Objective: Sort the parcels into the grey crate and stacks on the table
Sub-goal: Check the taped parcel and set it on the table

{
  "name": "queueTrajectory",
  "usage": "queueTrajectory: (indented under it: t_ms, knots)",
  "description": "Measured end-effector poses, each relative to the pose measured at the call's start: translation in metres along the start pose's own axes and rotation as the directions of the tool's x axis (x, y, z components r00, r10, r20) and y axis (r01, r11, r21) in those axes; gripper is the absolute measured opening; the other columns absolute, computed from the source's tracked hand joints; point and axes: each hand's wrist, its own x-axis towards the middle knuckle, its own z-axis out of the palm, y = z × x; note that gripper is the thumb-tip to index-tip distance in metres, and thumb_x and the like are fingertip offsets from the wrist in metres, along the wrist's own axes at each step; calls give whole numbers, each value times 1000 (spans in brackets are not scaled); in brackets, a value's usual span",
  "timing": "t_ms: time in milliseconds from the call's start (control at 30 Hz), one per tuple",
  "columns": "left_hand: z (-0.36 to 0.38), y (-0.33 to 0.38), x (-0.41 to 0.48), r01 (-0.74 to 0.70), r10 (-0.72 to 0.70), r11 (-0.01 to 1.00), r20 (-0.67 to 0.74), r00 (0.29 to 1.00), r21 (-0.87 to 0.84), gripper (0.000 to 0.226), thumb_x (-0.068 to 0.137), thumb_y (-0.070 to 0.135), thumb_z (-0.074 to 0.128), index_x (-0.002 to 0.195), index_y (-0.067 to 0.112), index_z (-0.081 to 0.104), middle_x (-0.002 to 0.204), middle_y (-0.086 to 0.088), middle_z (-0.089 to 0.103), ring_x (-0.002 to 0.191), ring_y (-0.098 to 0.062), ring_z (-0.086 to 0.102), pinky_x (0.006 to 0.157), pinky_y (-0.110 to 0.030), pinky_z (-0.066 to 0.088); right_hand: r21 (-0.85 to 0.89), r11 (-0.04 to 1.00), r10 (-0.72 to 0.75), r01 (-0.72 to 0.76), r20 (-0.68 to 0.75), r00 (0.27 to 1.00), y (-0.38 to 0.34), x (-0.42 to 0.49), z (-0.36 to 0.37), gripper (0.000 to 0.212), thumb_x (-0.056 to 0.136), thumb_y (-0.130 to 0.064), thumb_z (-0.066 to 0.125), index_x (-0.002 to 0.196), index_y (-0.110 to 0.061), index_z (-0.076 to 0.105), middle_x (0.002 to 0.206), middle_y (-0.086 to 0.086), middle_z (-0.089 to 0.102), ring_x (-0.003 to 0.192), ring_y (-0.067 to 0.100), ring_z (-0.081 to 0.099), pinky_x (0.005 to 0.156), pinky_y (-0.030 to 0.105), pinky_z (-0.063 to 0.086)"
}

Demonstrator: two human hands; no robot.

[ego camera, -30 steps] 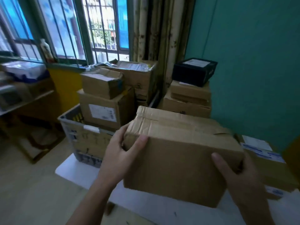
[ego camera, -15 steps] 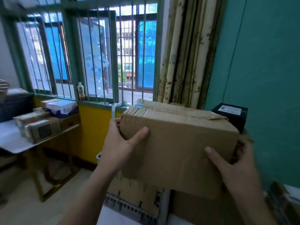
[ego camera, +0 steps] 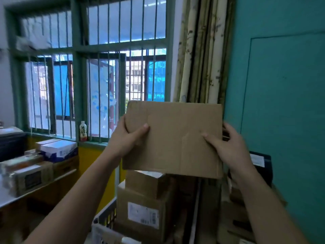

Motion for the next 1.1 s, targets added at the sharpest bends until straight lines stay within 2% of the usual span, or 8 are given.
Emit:
queueTrajectory:
  t_ms: [133, 267, 333, 467, 667, 833, 1000, 1100]
  knots:
    - [3, -2, 44, 66, -66, 998, -85, 994, -10, 82, 81, 44, 76, 144, 15, 32, 133, -6, 54, 111, -26, 58, 89, -42, 50, 13, 1000, 20, -22, 113, 993, -2, 49, 12, 50, 90, -37, 70, 129, -49, 41, 98, -29, 52, 87, -9, 52, 66, 16, 42]
    - [-2, -8, 83, 141, -139, 983, 26, 990, -114, 82, 80, 42, 79, 145, 14, 38, 126, -9, 61, 101, -27, 64, 68, -34, 52, -32, 998, 49, -46, 111, 993, 8, 99, 29, 71, 87, -30, 74, 147, -29, 36, 114, -10, 54, 98, 11, 55, 82, 27, 46]
    - [-6, -13, 97, 151, -130, 965, 108, 986, -213, 83, 71, 40, 81, 142, 13, 47, 124, -9, 64, 108, -31, 65, 72, -34, 53, -1, 994, 107, -107, 75, 991, 13, 120, 34, 76, 86, -33, 75, 147, -21, 32, 117, -5, 50, 95, 14, 55, 74, 27, 45]
    - [-9, -31, 120, 107, -42, 925, 181, 983, -364, 71, 68, 51, 76, 132, 23, 60, 131, -4, 57, 122, -27, 54, 92, -39, 51, 188, 953, 222, -236, 90, 971, 28, 149, 38, 56, 83, -40, 75, 126, -10, 55, 111, 6, 66, 94, 19, 64, 68, 30, 48]
    - [25, -79, 164, 186, -123, 952, 255, 959, -242, 68, 83, 45, 71, 142, 26, 45, 126, 1, 61, 111, -24, 60, 79, -42, 53, 183, 947, 245, -265, 124, 962, 69, 169, 60, 35, 89, -37, 70, 117, -16, 67, 106, 2, 73, 94, 16, 68, 68, 27, 51]
    - [52, -137, 191, 174, -120, 974, 317, 941, -148, 65, 91, 9, 69, 145, 21, 35, 129, -10, 59, 99, -17, 61, 71, -29, 50, 21, 958, 285, -285, -8, 958, 122, 173, 86, 49, 93, -25, 67, 139, -21, 50, 121, 1, 62, 105, 18, 58, 93, 35, 48]
    - [60, -188, 205, 199, -156, 976, 356, 921, -87, 66, 94, 1, 63, 147, 22, 29, 138, -11, 54, 111, -23, 59, 96, -45, 52, -100, 962, 251, -255, -51, 967, 153, 166, 107, 56, 97, -23, 62, 149, -18, 40, 132, 0, 53, 112, 12, 48, 96, 28, 41]
    - [56, -199, 207, 142, -114, 989, 380, 918, -48, 66, 96, 6, 63, 147, 24, 25, 136, -4, 50, 109, -18, 57, 95, -40, 51, -149, 956, 240, -251, -88, 967, 166, 160, 116, 54, 98, -32, 60, 147, -23, 40, 135, -2, 53, 117, 14, 50, 101, 33, 41]
